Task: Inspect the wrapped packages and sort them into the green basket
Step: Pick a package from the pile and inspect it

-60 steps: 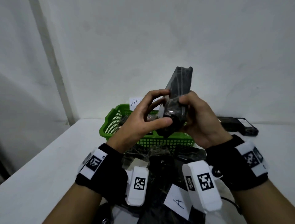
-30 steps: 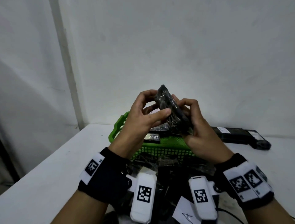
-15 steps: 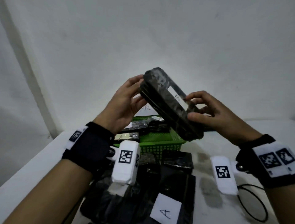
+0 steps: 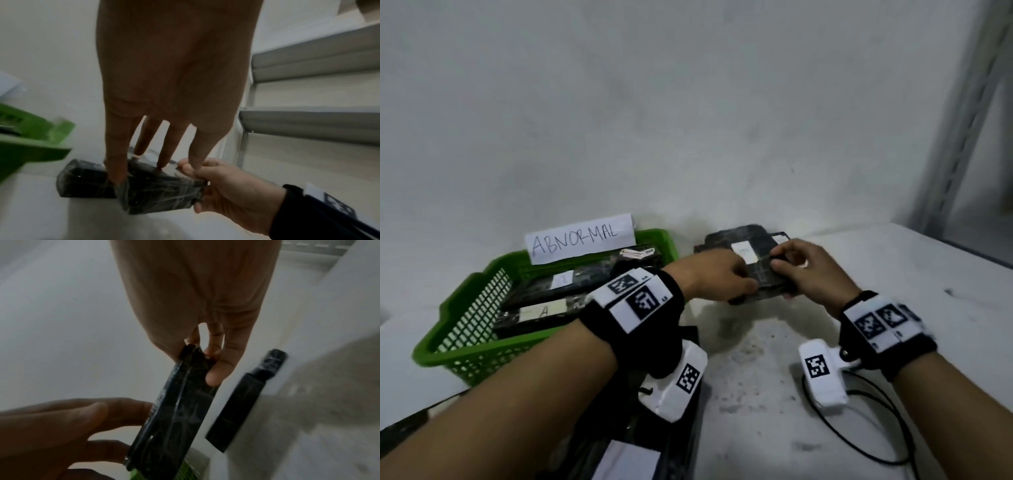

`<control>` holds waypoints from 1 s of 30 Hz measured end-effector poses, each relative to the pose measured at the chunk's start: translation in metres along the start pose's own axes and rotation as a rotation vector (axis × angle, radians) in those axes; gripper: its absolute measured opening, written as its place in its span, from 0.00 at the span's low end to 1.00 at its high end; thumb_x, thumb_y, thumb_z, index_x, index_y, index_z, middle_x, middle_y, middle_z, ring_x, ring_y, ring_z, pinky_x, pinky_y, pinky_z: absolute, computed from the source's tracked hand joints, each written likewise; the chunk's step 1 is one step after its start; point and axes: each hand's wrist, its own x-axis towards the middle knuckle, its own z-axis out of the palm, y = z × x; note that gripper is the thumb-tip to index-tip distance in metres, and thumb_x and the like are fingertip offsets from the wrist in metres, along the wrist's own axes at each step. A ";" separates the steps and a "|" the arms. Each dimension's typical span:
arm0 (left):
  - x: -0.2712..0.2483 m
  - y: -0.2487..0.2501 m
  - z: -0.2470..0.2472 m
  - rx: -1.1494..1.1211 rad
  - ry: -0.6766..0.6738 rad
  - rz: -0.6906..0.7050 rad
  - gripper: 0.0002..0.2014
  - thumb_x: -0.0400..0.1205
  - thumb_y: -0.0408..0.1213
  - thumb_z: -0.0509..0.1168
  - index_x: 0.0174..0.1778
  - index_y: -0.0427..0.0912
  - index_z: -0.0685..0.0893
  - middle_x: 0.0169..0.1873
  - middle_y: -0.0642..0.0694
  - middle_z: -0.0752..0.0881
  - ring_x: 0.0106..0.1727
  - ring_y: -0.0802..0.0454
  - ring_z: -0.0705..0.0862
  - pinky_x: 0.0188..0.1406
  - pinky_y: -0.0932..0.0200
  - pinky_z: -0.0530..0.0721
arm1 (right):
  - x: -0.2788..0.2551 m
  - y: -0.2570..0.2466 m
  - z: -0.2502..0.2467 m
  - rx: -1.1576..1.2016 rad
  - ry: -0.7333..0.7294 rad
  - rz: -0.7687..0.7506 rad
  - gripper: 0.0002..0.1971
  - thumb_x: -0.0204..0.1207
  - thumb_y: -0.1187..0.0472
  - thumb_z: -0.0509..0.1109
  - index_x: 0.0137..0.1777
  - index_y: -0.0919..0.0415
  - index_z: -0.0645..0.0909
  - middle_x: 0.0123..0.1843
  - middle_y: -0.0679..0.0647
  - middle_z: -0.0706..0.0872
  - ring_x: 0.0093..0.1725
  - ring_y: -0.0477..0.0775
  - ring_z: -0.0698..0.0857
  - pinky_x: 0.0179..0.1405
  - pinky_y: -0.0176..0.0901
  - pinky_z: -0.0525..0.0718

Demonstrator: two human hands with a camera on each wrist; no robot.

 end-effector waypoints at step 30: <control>-0.068 -0.043 -0.038 -0.449 0.210 -0.082 0.13 0.89 0.39 0.61 0.58 0.37 0.88 0.50 0.41 0.92 0.42 0.50 0.88 0.49 0.53 0.91 | -0.001 -0.079 0.027 -0.302 -0.395 -0.169 0.09 0.79 0.49 0.74 0.49 0.53 0.85 0.42 0.50 0.88 0.37 0.53 0.83 0.37 0.47 0.79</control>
